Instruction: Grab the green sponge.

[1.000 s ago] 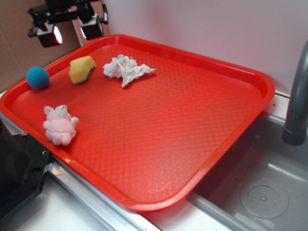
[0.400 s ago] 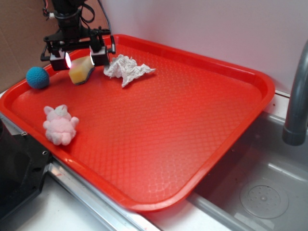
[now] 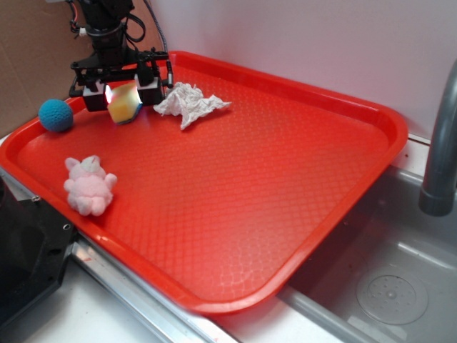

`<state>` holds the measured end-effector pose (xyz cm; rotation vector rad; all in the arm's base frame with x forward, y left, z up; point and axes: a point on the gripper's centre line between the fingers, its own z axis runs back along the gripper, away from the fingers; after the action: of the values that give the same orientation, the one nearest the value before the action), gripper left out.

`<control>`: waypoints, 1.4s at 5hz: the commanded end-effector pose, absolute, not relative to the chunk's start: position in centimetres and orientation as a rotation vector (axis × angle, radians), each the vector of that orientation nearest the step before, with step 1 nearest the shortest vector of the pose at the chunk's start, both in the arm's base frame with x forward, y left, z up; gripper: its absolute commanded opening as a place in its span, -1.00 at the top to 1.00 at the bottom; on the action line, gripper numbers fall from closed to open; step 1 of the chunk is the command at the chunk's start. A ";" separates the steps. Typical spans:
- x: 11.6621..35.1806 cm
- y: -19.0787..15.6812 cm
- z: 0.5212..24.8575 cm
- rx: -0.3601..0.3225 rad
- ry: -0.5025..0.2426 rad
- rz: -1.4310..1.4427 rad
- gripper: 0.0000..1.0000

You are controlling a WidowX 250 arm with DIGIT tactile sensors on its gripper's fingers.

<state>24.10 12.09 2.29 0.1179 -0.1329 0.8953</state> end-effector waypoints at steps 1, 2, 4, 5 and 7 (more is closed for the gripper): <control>23.7 13.0 4.9 0.135 -0.154 0.835 1.00; 24.2 11.5 8.1 0.134 -0.118 0.636 1.00; 23.5 4.5 14.0 0.045 -0.053 0.135 1.00; 22.3 1.4 16.5 0.014 -0.072 -0.006 1.00; 19.4 -1.5 19.9 -0.049 -0.083 -0.132 1.00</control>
<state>19.27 -2.79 18.19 -0.0440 -0.0240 -0.1159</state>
